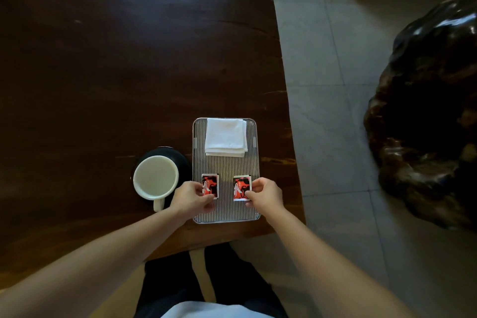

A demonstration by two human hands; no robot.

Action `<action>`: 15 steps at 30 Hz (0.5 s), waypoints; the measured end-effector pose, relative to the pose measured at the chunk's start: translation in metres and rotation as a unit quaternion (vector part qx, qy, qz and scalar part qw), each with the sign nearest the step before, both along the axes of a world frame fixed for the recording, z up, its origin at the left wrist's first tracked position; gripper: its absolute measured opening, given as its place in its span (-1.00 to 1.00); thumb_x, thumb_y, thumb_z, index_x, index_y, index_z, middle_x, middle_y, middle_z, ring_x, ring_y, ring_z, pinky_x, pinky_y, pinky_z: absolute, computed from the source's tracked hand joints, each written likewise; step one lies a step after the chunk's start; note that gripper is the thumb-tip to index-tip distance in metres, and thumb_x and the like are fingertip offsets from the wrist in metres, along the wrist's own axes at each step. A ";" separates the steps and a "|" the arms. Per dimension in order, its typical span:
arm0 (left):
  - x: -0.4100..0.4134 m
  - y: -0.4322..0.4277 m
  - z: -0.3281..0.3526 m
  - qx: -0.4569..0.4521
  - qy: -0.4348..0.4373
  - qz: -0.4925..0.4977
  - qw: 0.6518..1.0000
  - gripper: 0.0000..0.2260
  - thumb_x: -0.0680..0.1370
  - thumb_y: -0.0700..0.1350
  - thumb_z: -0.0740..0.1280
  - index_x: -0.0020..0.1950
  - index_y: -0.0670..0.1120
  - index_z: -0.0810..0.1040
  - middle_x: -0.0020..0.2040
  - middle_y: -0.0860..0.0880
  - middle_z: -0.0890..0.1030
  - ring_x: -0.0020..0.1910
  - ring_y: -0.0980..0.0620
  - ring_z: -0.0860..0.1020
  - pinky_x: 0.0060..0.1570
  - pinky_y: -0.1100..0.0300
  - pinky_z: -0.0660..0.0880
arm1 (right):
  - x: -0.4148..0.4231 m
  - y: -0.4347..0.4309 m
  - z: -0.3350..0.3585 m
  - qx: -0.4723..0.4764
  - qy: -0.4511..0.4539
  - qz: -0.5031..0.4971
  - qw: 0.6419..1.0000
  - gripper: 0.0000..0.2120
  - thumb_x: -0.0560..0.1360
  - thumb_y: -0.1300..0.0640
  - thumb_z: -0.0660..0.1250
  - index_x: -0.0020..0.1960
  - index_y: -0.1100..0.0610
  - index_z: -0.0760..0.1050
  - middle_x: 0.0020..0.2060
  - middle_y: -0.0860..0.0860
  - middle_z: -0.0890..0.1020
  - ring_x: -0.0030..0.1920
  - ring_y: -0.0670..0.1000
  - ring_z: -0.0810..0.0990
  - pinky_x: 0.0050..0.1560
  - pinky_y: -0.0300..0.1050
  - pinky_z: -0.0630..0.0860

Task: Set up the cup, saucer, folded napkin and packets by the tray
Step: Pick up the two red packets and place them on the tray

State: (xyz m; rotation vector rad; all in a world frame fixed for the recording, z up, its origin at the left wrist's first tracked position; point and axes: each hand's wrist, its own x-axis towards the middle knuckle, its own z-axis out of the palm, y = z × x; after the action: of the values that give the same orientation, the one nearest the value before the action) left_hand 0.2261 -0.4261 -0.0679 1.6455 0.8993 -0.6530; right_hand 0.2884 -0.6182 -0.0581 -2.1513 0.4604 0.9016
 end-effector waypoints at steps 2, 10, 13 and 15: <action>0.002 -0.001 0.000 0.036 0.002 -0.033 0.999 -0.92 0.51 -0.19 0.49 -0.12 -0.16 0.62 -0.13 -0.18 0.70 -0.20 -0.07 0.73 -0.19 -0.02 0.70 | -0.001 0.000 -0.002 -0.023 -0.008 0.011 1.000 -0.86 0.52 0.20 0.45 0.02 0.07 0.53 -0.07 0.04 0.65 -0.20 -0.06 0.70 -0.40 -0.34 0.57; 0.008 0.001 0.006 0.172 0.004 -0.179 0.969 -0.76 0.52 -0.01 0.47 -0.24 -0.14 0.60 -0.32 -0.06 0.68 -0.39 0.10 0.68 -0.35 0.18 0.65 | -0.007 0.004 -0.011 -0.078 -0.057 0.047 0.994 -0.84 0.53 0.17 0.45 -0.11 0.03 0.47 -0.14 0.01 0.60 -0.16 -0.03 0.68 -0.15 -0.05 0.71; 0.010 0.002 0.006 0.191 0.009 -0.203 0.960 -0.74 0.52 0.01 0.46 -0.22 -0.17 0.60 -0.30 -0.10 0.68 -0.32 -0.01 0.69 -0.22 0.00 0.69 | -0.010 0.006 -0.014 -0.081 -0.072 0.048 0.993 -0.84 0.52 0.16 0.45 -0.12 0.04 0.47 -0.13 0.02 0.60 -0.14 0.00 0.67 -0.13 -0.01 0.70; 0.011 0.002 0.005 0.216 0.003 -0.240 0.947 -0.71 0.53 0.03 0.44 -0.26 -0.13 0.54 -0.32 -0.08 0.65 -0.30 -0.03 0.67 -0.22 0.02 0.66 | -0.011 0.006 -0.016 -0.087 -0.078 0.056 0.992 -0.86 0.52 0.15 0.45 -0.09 0.06 0.48 -0.13 0.02 0.60 -0.13 -0.01 0.66 -0.13 -0.03 0.69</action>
State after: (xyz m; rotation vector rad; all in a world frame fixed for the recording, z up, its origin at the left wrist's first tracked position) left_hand 0.2366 -0.4241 -0.0629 2.2954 0.6739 -0.8281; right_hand 0.2773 -0.6123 -0.0739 -2.4051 0.3545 0.7707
